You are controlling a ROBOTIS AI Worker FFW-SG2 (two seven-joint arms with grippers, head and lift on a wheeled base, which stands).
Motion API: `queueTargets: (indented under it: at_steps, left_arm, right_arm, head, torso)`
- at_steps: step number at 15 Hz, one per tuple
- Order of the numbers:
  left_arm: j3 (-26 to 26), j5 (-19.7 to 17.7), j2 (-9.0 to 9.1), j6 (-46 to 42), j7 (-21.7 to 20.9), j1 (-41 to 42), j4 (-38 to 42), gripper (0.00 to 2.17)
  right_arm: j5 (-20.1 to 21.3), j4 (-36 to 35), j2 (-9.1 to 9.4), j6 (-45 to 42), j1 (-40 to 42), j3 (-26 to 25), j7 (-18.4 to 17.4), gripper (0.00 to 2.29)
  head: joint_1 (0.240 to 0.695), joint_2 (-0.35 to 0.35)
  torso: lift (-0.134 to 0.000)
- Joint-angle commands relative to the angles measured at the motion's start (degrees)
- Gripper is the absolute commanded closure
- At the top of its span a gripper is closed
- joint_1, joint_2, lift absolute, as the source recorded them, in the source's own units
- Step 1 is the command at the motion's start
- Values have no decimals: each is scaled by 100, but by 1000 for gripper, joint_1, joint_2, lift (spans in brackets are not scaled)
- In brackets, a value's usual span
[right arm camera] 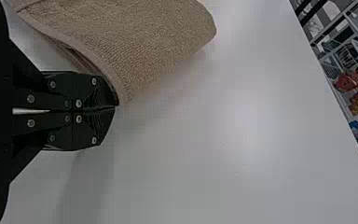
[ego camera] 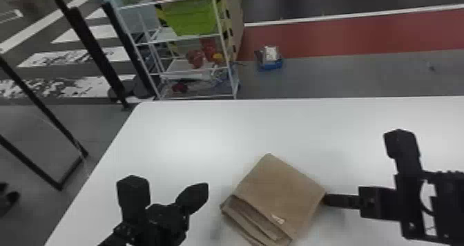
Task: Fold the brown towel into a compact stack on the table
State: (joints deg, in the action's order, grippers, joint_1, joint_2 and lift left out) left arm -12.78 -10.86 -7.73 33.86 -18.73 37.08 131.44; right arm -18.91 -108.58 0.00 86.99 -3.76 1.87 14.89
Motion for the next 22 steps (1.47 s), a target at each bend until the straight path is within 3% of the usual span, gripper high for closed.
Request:
queueTargets:
  at_steps: [1,4,10,12,14,16,19,22]
  left_arm:
    - [-75,-65,0,20,-34,1,-40,1865]
    - [-181,-136,9,20,-69,36,-40,1865]
    - [-137,-144,44,-68,-16,-87,-31,1865]
    - [-189,-162,61,-419,45,-193,-171,1865]
    - [-225,-162,53,-419,-16,-377,-374,1865]
    - [-225,-197,53,-982,-52,-474,-690,1865]
    - [-198,-241,53,-1544,-113,-703,-1217,1865]
    - [-216,-259,0,-1562,-210,-878,-1455,1865]
  right_arm:
    - [2,241,5,-353,-230,86,-3,2013]
    - [-113,48,5,69,-309,-11,-3,2013]
    - [-842,-1745,5,309,385,-960,84,2013]
    - [-895,-2352,5,309,702,-1426,225,2013]
    - [-895,-2624,5,309,974,-2147,665,2013]
    - [-754,-2616,5,-1,1422,-2876,1385,2010]
    - [-429,-2475,5,-2251,2354,-3641,2229,2010]
    - [-570,-2079,5,-2814,2609,-4555,2941,2010]
  head:
    - [695,279]
    - [695,284]
    - [695,277]
    - [695,260]
    - [695,230]
    - [695,197]
    - [695,109]
    - [695,10]
  torso:
    - [-124]
    - [-124]
    - [-124]
    - [-124]
    - [-124]
    - [-124]
    - [-124]
    - [-124]
